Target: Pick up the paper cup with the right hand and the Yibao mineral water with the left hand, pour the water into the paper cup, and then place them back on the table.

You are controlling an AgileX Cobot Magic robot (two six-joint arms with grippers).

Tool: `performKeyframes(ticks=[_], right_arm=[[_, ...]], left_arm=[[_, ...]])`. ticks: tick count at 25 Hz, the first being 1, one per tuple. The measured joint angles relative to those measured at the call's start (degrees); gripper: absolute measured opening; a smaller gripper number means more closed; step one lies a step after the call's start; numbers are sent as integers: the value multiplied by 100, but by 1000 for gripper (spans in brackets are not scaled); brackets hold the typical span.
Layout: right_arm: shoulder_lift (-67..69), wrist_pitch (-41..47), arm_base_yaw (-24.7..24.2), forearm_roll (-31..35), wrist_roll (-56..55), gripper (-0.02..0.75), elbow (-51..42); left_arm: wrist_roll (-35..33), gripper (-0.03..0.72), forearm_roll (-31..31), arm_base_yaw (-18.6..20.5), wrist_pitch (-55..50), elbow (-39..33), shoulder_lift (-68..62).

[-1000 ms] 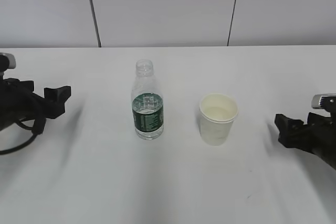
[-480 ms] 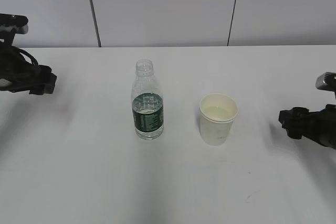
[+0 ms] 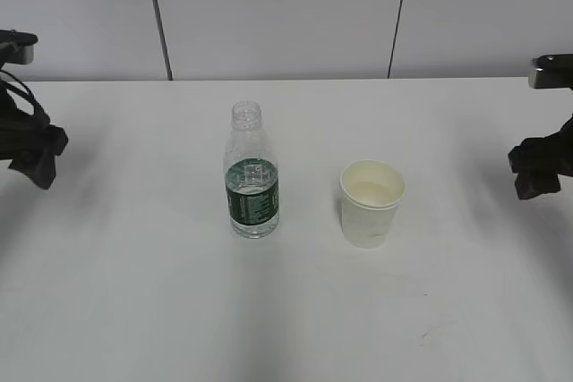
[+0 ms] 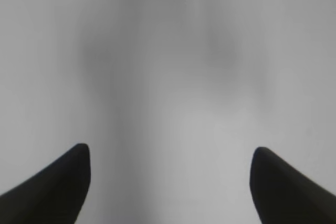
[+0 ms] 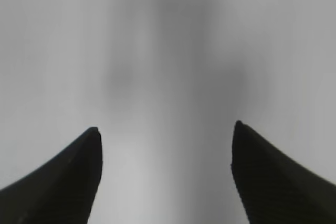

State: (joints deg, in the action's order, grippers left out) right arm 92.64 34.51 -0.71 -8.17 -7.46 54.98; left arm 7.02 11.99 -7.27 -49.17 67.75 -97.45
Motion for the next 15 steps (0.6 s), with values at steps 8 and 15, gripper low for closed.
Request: performKeyframes(ticks=[8,15], right_arm=[[0,3011,0,600,1237,594,1236],[0,3487,0,1066,1718,593,1514]], left_arm=[[-638,536,-54,0,-1715,9,21],[-771,532,-430,0,-1947,14,65]])
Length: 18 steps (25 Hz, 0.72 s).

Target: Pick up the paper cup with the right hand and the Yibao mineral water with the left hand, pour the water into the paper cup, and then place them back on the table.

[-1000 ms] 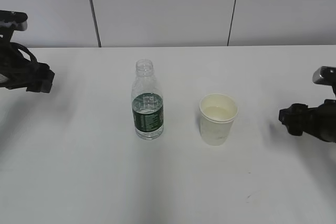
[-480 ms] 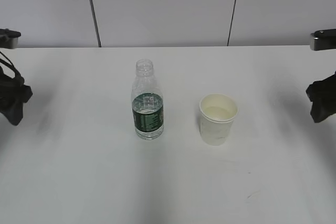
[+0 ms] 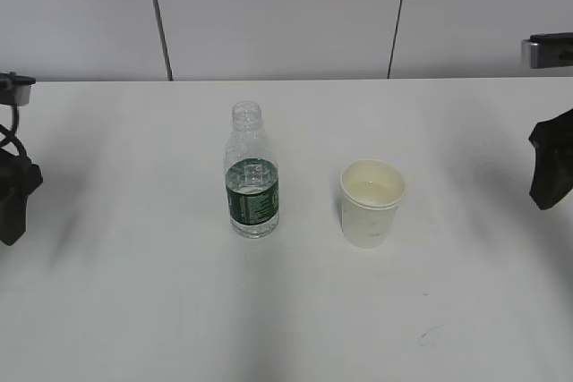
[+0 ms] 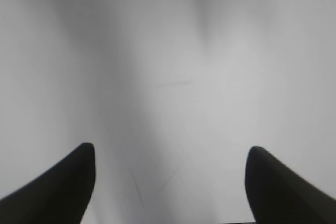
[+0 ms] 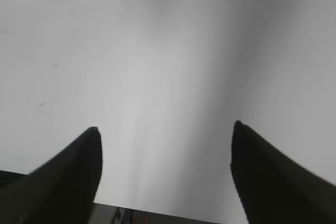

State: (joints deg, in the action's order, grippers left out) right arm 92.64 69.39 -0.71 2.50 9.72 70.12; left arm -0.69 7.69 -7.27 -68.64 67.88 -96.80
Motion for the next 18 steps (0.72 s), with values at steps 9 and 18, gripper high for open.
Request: performKeyframes(ticks=[9,18], right_arm=[[-907,34,0,477,329,593,-160],[-2564,77,0,525,365,593,-1364]], left_arm=[[-149,532,-620,0,-85,-355,1162],[-159,532,-883,0,-96,-1397,2825]])
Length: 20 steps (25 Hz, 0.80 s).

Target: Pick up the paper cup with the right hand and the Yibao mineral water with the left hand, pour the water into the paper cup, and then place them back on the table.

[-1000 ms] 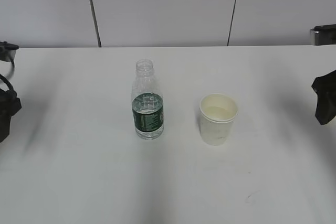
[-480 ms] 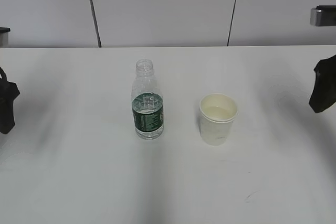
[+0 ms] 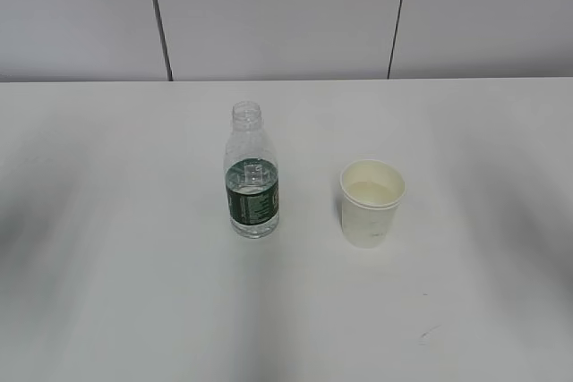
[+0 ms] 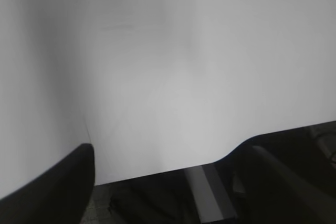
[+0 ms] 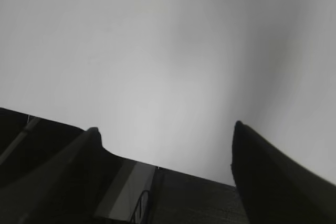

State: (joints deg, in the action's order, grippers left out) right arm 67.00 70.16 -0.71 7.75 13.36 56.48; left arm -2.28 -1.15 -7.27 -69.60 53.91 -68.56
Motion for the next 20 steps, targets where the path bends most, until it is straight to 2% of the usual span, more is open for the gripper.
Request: performKeyframes(ticks=[12,20], right_arm=[[-1603,18,0,43,12,589,-1392],[-2529,27,0,56,20,587,-2233]], left_arm=[[0,532,-166,0,318,-1573,2178],[0,532,-188,0,589,-2314,3237]])
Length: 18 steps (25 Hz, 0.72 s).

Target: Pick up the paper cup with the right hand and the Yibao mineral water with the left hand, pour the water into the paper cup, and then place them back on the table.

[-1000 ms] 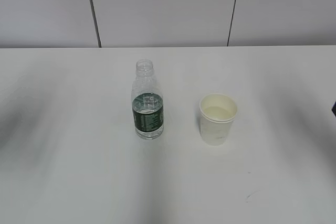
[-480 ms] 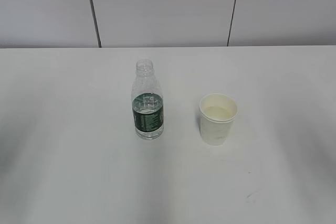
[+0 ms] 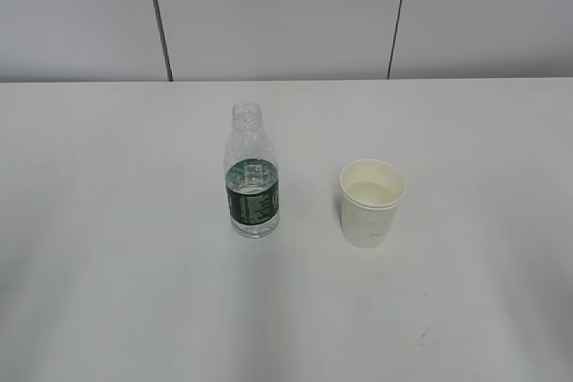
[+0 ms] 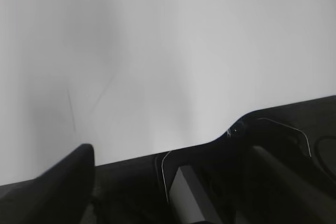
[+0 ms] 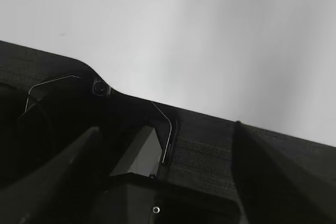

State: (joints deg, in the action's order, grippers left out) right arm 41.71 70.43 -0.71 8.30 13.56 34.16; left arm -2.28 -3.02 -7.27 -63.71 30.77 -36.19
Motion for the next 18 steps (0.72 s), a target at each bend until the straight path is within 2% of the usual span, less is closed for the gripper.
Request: performKeyframes(ticks=[5,18], right_arm=[[-707,12,0,23,0,587,-388],[-2545,12,0,36,0,586,-415]], left_arm=[[0,532,0,0,148,-141,499],[0,532,0,0,127,-141,1978]])
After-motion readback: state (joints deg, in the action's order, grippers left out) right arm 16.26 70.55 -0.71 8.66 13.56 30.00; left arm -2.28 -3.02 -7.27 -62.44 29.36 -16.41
